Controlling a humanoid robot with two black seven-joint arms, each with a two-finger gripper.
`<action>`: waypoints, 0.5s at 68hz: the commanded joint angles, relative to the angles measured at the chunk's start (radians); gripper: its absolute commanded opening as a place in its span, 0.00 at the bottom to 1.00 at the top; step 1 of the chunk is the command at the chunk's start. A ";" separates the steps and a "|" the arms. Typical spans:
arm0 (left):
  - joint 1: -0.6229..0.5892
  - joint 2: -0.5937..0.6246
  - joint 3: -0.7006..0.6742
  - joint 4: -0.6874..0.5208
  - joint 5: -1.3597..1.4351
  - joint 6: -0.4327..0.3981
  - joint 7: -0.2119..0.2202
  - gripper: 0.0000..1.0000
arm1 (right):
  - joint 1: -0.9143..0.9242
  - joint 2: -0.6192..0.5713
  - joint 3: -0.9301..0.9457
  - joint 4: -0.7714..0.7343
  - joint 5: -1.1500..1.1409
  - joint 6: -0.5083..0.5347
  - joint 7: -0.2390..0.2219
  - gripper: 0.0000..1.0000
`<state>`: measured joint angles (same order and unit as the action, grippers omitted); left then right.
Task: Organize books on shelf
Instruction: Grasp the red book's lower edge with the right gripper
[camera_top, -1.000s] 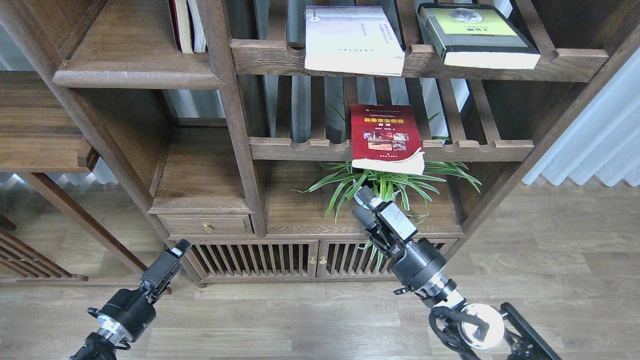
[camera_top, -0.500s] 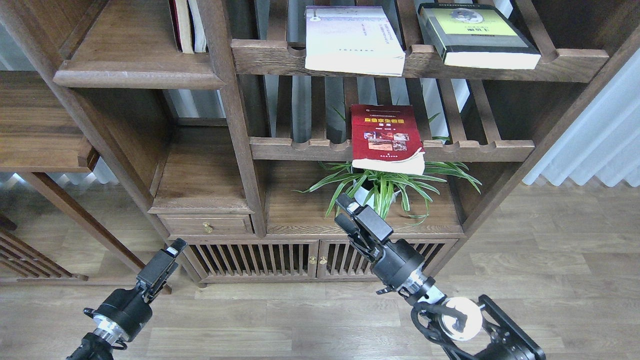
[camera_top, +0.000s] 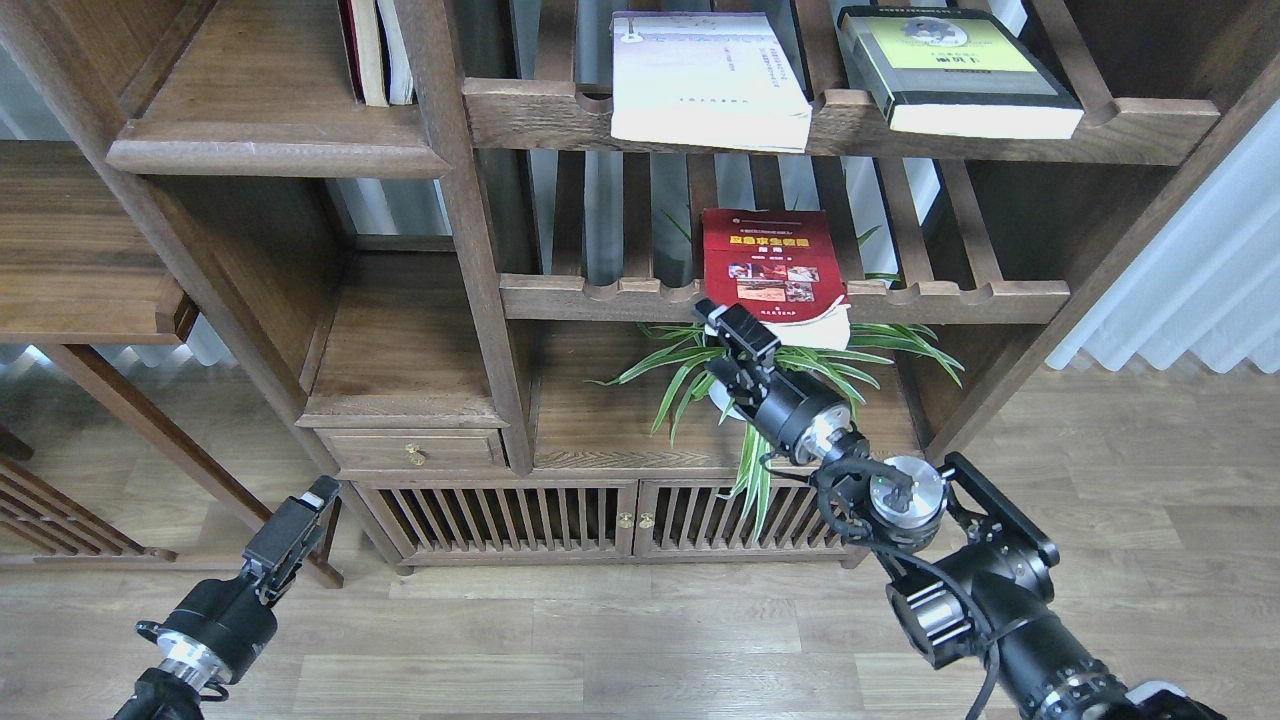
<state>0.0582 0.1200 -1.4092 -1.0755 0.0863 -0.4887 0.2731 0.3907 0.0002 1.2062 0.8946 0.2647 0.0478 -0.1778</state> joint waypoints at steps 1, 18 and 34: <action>0.000 0.001 -0.002 0.000 0.001 0.000 0.000 1.00 | 0.010 0.000 0.044 0.000 0.065 -0.094 0.060 0.94; 0.002 0.001 -0.002 0.002 0.001 0.000 0.000 1.00 | -0.001 0.000 0.072 0.017 0.136 -0.097 0.121 0.78; 0.002 0.001 -0.007 0.011 0.001 0.000 0.000 1.00 | -0.016 0.000 0.058 0.024 0.133 -0.089 0.127 0.51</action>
<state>0.0599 0.1213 -1.4139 -1.0708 0.0875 -0.4887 0.2731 0.3785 0.0000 1.2772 0.9132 0.4010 -0.0436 -0.0525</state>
